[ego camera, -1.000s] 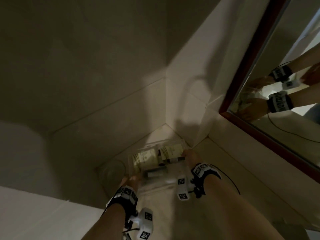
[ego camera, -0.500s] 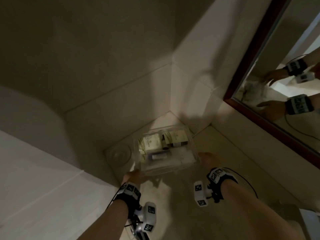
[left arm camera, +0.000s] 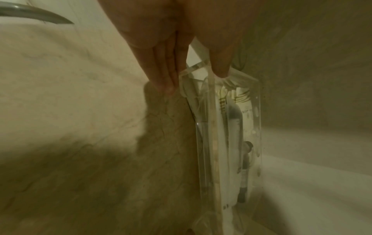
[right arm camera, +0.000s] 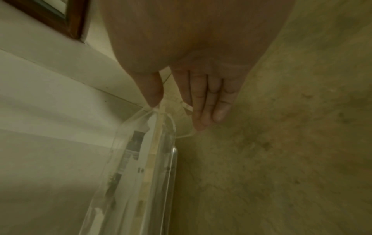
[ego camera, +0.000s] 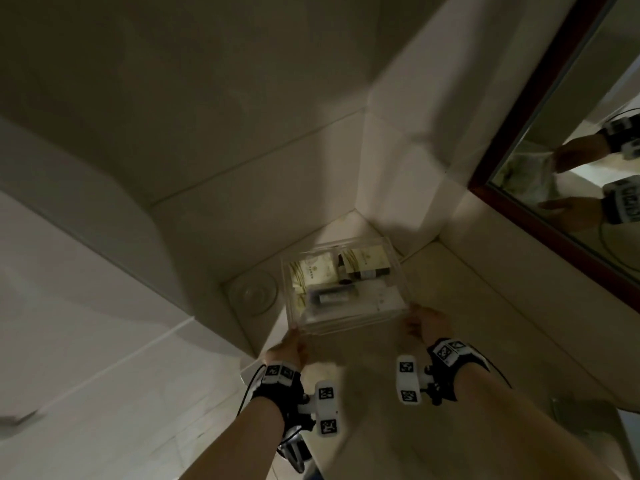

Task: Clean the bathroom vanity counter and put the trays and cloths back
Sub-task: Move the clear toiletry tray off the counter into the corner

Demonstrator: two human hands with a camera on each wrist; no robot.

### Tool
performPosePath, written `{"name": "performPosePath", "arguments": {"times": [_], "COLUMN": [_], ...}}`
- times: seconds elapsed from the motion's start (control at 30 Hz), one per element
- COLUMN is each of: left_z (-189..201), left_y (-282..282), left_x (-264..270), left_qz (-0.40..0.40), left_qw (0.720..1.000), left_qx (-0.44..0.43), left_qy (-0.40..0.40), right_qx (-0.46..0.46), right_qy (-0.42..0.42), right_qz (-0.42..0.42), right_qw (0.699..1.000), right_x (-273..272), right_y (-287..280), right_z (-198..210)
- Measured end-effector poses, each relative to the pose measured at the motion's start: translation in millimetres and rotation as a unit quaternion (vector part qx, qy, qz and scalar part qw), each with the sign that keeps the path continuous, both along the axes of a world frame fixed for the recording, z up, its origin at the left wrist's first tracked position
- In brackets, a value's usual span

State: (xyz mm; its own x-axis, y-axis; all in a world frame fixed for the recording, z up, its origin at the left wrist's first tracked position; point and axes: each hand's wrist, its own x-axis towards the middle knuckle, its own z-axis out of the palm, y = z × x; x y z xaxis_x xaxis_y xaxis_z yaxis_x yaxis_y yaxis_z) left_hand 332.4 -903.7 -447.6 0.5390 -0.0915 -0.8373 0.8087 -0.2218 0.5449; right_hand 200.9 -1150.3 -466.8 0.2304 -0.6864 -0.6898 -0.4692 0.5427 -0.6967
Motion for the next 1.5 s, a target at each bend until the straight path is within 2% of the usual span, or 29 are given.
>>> {"name": "performPosePath", "arguments": {"times": [0.1,0.23,0.3,0.4,0.47,0.57,0.67,0.8,0.97,1.07,1.23,1.37,1.5], "left_z": [9.8,16.0,12.5,8.5,5.1,9.6,11.0,16.4,6.6,-4.2,-10.7,0.6,-6.8], "left_y": [-3.5,-4.8,-8.1,-13.9,-16.6,-25.0,-32.0,-39.4,-45.2,-47.6,-55.2,-59.8,-59.3], "left_x": [-0.9,0.7,3.6,16.4,23.0,22.1,22.3,22.8,24.7,27.9,30.4,31.7,33.0], "left_qz": [-0.011,-0.086,-0.125,-0.093,-0.151,-0.181,-0.166,-0.143,-0.145,-0.168,-0.178,-0.170,-0.169], "left_qw": [1.000,0.992,0.987,0.989,0.980,0.971,0.976,0.982,0.976,0.967,0.964,0.967,0.970], "left_qx": [-0.016,0.070,0.096,0.107,0.110,0.139,0.121,0.112,0.143,0.167,0.176,0.160,0.150], "left_qy": [0.013,-0.052,-0.044,-0.047,-0.066,-0.072,-0.067,-0.055,-0.079,-0.094,-0.094,-0.102,-0.090], "right_qx": [-0.018,-0.039,-0.044,-0.022,-0.006,-0.006,-0.043,-0.071,-0.090,-0.059,-0.002,0.014,0.015], "right_qy": [-0.012,-0.006,-0.004,0.008,0.023,0.022,0.047,0.058,0.084,0.074,0.004,0.010,0.021], "right_qz": [0.002,0.008,0.008,-0.003,0.009,0.025,0.018,0.059,0.098,0.098,0.044,0.054,0.049], "right_qw": [1.000,0.999,0.999,1.000,1.000,0.999,0.998,0.994,0.988,0.991,0.999,0.998,0.998], "right_x": [5.0,13.1,21.2,35.1,40.6,50.0,56.5,60.6,75.3,82.8,98.4,105.0,102.6], "right_y": [-2.4,-12.2,-15.6,-23.3,-30.0,-37.8,-43.9,-59.6,-65.7,-70.1,-69.7,-72.0,-71.4], "right_z": [-1.6,-8.7,-3.5,5.3,12.6,17.6,14.0,-2.4,20.1,26.8,25.2,21.7,22.6]}}
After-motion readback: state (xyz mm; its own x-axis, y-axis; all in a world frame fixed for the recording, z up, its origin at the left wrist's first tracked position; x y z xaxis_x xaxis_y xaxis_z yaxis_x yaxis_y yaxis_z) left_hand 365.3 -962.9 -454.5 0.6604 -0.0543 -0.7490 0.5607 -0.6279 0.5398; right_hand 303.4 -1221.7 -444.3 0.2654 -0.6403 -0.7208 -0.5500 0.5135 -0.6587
